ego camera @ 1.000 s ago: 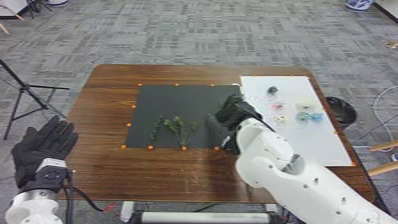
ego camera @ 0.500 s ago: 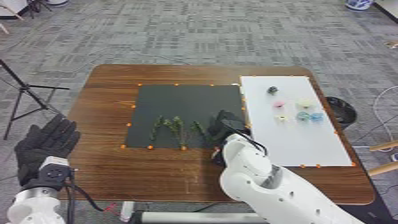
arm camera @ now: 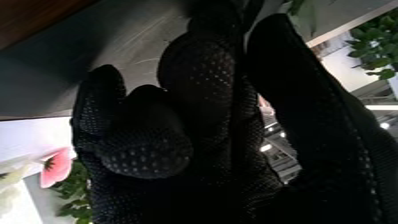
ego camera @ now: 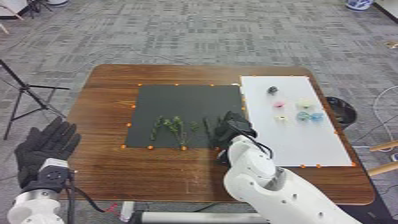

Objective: Arrange flowers

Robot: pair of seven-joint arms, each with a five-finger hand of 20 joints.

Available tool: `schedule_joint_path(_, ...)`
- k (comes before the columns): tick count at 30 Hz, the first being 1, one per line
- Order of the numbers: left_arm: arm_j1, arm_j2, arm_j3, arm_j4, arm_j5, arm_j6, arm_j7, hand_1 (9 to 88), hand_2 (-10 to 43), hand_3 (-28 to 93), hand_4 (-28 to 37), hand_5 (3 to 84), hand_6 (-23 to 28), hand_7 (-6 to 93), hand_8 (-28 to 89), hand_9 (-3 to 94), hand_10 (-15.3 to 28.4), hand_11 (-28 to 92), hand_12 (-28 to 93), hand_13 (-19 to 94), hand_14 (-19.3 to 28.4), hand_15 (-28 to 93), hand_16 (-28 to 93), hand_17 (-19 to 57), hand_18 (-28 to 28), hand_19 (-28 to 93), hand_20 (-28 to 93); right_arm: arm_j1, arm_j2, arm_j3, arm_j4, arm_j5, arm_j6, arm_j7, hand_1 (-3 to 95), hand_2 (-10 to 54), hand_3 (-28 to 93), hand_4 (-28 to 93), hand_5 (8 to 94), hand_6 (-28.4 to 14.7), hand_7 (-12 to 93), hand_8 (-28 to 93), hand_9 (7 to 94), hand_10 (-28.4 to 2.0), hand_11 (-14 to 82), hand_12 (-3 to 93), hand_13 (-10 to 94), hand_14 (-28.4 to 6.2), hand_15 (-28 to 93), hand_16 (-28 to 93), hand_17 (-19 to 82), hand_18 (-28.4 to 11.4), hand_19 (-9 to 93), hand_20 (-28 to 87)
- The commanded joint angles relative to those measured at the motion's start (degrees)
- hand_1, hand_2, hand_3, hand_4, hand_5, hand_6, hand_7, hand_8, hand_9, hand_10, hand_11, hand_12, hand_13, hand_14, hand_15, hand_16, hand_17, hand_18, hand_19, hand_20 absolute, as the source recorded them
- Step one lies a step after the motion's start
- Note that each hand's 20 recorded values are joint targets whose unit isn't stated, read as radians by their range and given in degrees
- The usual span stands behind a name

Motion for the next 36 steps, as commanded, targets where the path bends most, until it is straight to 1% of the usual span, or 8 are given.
schedule_joint_path(1,0.7,-0.39,0.38,0.24,-0.86,0.37,1.02,25.1,19.9,76,-28.3,46.4,11.3,14.0,-9,36.3,17.7,27,10,27,16.4,36,-7,-6.7,15.4,41,10,-1.5,2.2,1.0,0.5,-3.2,-1.7,-0.8,38.8,-9.5,70,-13,77.8,-4.9,26,20,89.8,-10.5,42.5,35.2,88,-5.6,64,41,39,-26.3,85,31)
schedule_joint_path(3,0.8,-0.53,0.60,0.05,-2.21,1.44,1.87,25.1,19.6,76,-28.3,46.4,11.3,14.0,-9,36.4,17.6,27,10,27,16.4,36,-7,-6.7,15.5,41,10,-1.6,2.5,1.0,0.5,-3.7,-1.5,-0.7,37.8,-9.5,71,-13,76.3,-5.8,24,16,88.3,-11.4,42.7,35.4,87,-6.5,65,42,37,-26.3,84,31)
schedule_joint_path(4,0.8,-0.56,0.60,0.16,-2.59,0.95,2.11,25.2,19.5,76,-28.3,46.4,11.3,14.1,-9,36.4,17.6,27,10,27,16.4,36,-7,-6.7,15.5,41,10,-1.8,2.5,1.3,0.5,-3.9,-1.5,-0.5,37.3,-9.5,72,-14,75.9,-6.0,23,14,87.8,-11.5,42.8,35.4,86,-6.8,65,42,37,-26.4,84,31)
schedule_joint_path(15,1.7,-0.78,-0.26,-0.21,-2.25,-0.34,4.15,24.7,17.8,78,-28.3,46.7,11.5,14.1,-9,36.9,17.8,28,10,27,16.5,37,-7,-6.6,15.7,41,10,-5.1,9.5,8.1,-7.0,-6.3,-2.5,-3.8,35.0,-9.0,72,-14,73.6,-5.8,21,-7,86.8,-12.5,39.1,32.2,85,-6.9,63,40,36,-26.3,83,31)
schedule_joint_path(17,2.1,-0.89,-0.48,-0.39,-2.63,-0.21,4.48,24.7,17.5,78,-28.3,46.7,11.5,14.0,-9,36.9,17.8,28,10,27,16.4,36,-7,-6.6,15.7,41,10,-7.0,11.3,12.2,-8.5,-5.2,-2.7,-9.1,34.7,-8.9,72,-14,72.5,-5.8,20,-7,85.0,-13.1,37.3,31.2,83,-7.6,64,40,34,-26.2,83,31)
schedule_joint_path(23,1.7,-0.63,-0.43,-0.42,-2.64,-0.32,4.44,24.8,17.3,78,-28.3,46.6,11.5,14.0,-9,37.0,17.8,28,10,27,16.4,36,-7,-6.6,15.7,41,10,-9.9,15.3,20.3,-8.9,-5.4,-1.4,-15.8,34.9,-7.9,76,-16,64.3,-5.6,21,-8,65.0,-16.7,22.0,22.3,66,-11.7,70,39,27,-23.9,78,37)
schedule_joint_path(31,1.5,-0.33,-0.64,-0.14,-2.19,-1.21,3.97,24.7,17.3,78,-28.3,46.6,11.5,14.0,-9,36.9,17.7,27,10,27,16.4,36,-7,-6.6,15.7,41,10,-11.5,17.8,25.4,-6.7,-4.9,-6.4,-16.4,38.0,-9.5,78,-18,59.7,-5.4,14,-9,58.0,-14.5,13.6,17.3,64,-11.7,74,33,26,-23.3,75,41)
schedule_joint_path(36,0.4,2.25,-0.81,0.18,-1.58,-1.38,2.69,24.6,17.2,78,-28.3,46.4,11.3,13.7,-9,37.0,17.5,27,10,27,16.4,36,-7,-6.6,15.7,41,10,-11.2,18.2,26.7,-5.0,-2.0,-12.3,-16.4,38.5,-9.5,79,-19,56.7,-6.0,11,-9,54.0,-14.3,10.0,15.3,64,-11.7,75,33,26,-23.1,75,41)
